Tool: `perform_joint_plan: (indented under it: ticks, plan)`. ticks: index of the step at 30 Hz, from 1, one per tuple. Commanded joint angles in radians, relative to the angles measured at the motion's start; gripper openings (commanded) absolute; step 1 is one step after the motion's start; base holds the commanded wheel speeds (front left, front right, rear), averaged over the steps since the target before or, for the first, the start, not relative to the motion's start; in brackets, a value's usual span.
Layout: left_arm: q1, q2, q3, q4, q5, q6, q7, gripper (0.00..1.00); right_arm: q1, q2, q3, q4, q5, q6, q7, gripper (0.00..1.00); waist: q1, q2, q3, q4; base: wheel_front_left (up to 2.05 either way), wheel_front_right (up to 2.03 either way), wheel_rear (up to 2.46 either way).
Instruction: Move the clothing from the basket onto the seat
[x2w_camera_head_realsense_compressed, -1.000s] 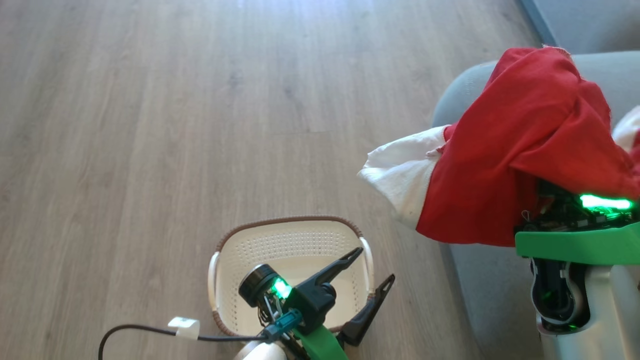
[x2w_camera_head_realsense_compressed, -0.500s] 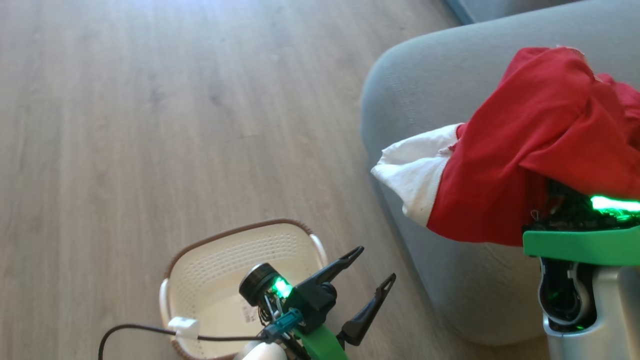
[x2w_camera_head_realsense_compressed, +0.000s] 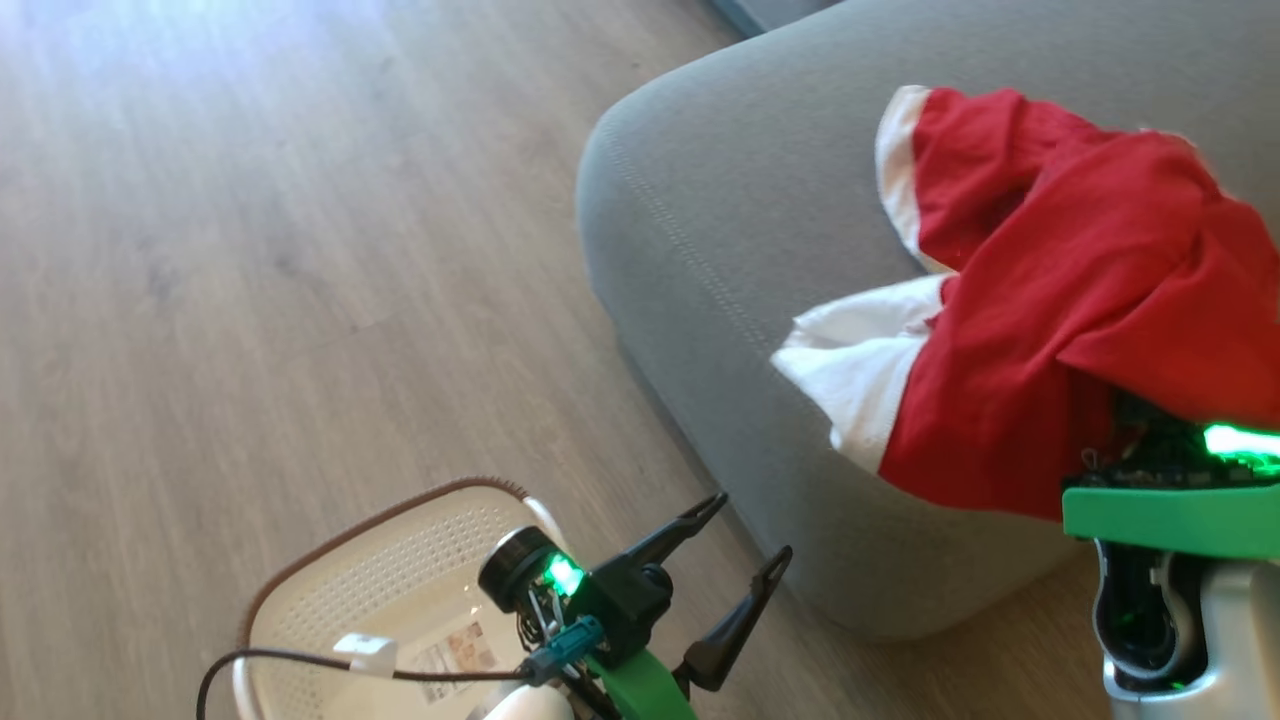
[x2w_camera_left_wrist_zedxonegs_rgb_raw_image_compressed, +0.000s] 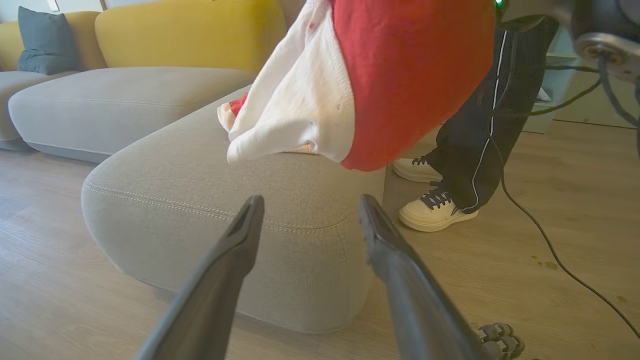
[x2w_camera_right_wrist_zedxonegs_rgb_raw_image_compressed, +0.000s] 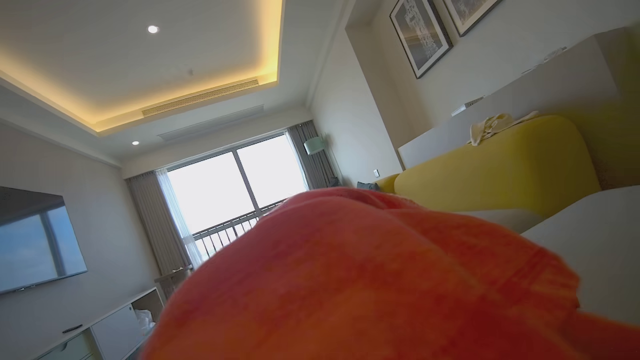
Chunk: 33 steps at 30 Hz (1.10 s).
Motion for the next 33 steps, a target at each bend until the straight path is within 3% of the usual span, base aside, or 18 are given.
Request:
perform_joint_plan:
  ticks: [1,19,25,33]
  plan:
    - [-0.025,-0.002,0.030,-0.028,-0.004,-0.001,-0.005,1.00,-0.014,0.005,0.021,-0.039,0.002,0.000,-0.002,0.00,0.0000,0.0000,-0.004,-0.027,0.00,0.00,0.00]
    - [-0.013,-0.002,0.002,-0.011,-0.005,-0.001,-0.005,1.00,0.012,0.005,-0.041,-0.040,-0.005,0.000,-0.002,0.00,0.0000,0.0000,-0.001,-0.034,0.00,0.00,0.00]
    - [-0.016,0.008,-0.006,-0.012,-0.003,-0.001,-0.005,1.00,-0.006,0.004,-0.065,0.048,-0.073,0.000,-0.002,0.00,0.0000,0.0000,0.021,-0.007,0.00,0.00,0.00]
    - [-0.071,0.054,-0.017,-0.029,-0.004,-0.001,-0.005,1.00,-0.149,-0.087,-0.105,0.176,-0.074,0.000,-0.002,0.00,0.0000,0.0000,0.128,0.065,0.00,0.00,0.00]
